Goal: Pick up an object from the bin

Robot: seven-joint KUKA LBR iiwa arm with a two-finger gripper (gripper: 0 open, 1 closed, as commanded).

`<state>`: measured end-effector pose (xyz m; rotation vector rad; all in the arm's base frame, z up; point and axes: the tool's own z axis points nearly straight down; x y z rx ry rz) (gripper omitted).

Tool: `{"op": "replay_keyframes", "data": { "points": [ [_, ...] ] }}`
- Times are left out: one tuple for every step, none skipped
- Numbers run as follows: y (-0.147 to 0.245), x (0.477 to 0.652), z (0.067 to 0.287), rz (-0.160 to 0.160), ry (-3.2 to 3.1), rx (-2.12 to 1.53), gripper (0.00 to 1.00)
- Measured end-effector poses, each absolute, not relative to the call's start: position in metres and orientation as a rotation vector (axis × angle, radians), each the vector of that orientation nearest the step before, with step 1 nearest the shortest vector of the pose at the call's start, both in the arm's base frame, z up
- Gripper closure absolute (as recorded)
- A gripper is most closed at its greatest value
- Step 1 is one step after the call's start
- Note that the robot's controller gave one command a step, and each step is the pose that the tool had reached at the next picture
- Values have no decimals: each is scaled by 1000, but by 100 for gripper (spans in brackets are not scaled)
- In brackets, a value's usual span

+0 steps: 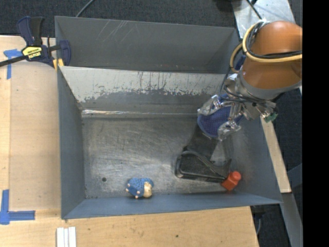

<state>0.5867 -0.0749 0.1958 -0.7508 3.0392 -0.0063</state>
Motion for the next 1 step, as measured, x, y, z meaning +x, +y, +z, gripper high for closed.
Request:
{"op": "replay_keyframes", "data": {
  "points": [
    [-145,574,283,-8,2891,-1212,100]
  ]
}}
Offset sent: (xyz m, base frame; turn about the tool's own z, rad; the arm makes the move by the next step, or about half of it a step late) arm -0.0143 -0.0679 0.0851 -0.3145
